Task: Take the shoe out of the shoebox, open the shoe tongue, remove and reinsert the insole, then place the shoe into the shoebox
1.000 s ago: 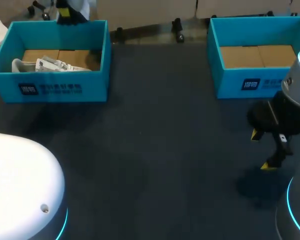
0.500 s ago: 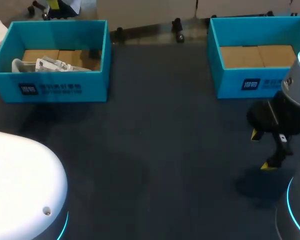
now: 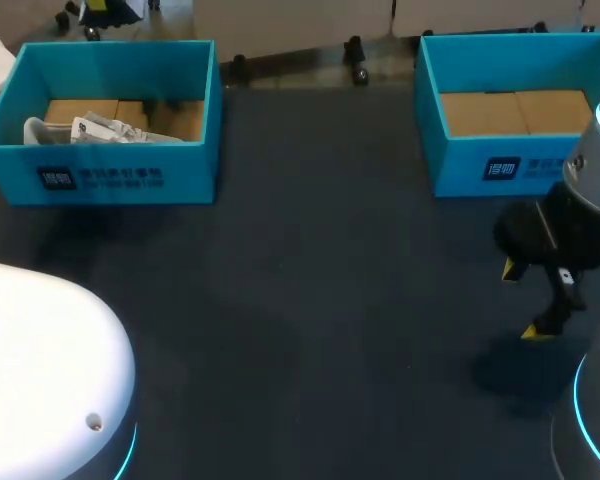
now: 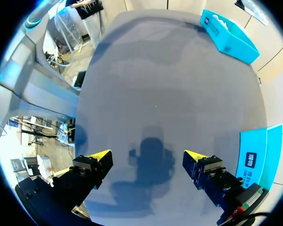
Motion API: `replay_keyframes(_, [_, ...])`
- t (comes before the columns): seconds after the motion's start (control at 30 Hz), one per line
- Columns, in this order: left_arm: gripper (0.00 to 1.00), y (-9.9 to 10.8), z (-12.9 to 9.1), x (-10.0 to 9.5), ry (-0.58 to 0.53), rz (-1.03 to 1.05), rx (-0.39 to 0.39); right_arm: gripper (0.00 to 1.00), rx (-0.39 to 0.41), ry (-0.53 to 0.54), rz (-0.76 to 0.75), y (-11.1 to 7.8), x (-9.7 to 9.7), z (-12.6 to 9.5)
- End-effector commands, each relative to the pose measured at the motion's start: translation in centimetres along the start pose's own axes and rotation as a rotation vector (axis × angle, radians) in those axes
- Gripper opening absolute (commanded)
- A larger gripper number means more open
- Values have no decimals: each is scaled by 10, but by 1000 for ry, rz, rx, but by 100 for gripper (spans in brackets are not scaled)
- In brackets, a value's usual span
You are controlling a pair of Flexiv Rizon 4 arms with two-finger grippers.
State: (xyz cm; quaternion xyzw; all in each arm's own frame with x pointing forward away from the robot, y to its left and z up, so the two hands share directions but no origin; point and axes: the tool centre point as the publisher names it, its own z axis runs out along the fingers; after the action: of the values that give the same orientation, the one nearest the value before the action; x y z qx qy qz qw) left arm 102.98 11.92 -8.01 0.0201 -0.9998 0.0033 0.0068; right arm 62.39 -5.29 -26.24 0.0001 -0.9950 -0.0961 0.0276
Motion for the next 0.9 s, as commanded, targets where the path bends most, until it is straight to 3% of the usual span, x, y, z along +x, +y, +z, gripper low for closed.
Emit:
replay_keyframes(0.03, [0,18,-3,-12,-4,41,1,100,2,-1,0,0,0,1])
replay_keyframes(0.23, [0,42,-1,-19,-24,206,-73,100,2,-1,0,0,0,1])
replay_keyframes(0.53, [0,80,-3,-36,93,477,-127,100,2,-1,0,0,0,1])
replay_keyframes(0.77, [0,108,-2,-52,112,819,-128,100,2,-1,0,0,0,1])
replay_keyframes(0.9, [0,108,-2,-52,112,819,-128,100,2,-1,0,0,0,1])
